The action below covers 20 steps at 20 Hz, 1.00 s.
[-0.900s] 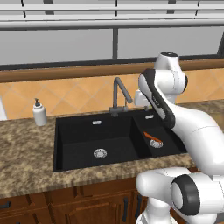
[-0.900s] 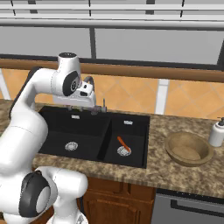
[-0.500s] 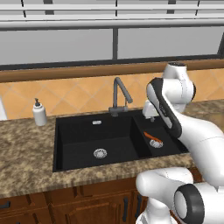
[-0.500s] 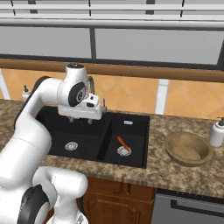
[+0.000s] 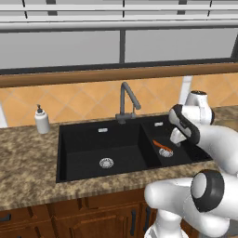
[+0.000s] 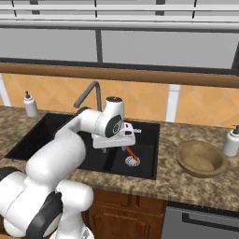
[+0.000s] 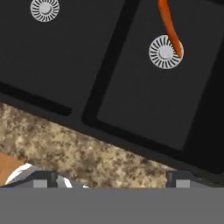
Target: Pick the carrot from the sink and place it in the bowl. Then pick the bowl and place it in the microwave. Then close the microwave door and press the start button.
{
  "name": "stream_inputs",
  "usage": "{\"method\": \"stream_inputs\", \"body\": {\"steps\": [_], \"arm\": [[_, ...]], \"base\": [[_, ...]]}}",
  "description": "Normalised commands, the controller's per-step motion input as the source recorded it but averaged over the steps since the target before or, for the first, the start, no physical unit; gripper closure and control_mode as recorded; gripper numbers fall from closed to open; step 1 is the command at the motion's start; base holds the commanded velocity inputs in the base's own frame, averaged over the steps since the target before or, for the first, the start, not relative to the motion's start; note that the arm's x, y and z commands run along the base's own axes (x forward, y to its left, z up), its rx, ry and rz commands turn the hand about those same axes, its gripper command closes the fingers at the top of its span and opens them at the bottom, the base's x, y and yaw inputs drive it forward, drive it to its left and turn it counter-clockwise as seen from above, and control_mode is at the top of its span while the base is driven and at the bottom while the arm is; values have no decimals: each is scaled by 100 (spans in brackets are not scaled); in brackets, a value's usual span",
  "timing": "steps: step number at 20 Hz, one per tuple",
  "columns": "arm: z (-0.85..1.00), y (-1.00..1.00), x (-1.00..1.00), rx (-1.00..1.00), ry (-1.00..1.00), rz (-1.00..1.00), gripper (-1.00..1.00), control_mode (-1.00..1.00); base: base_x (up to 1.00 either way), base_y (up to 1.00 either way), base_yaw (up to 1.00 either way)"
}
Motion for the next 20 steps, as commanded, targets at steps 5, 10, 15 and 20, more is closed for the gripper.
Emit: {"method": "stream_inputs", "body": {"steps": [5,10,15,20], "arm": [[-55,-37,79,0,-1,14,-100,-100],[-34,-21,50,0,-6,13,-100,-100],[-43,-2,60,1,-4,7,-100,-100],[-29,0,58,2,-1,3,-100,-100]], "base": [[0,0,0],[0,0,0],[0,0,0],[0,0,0]]}}
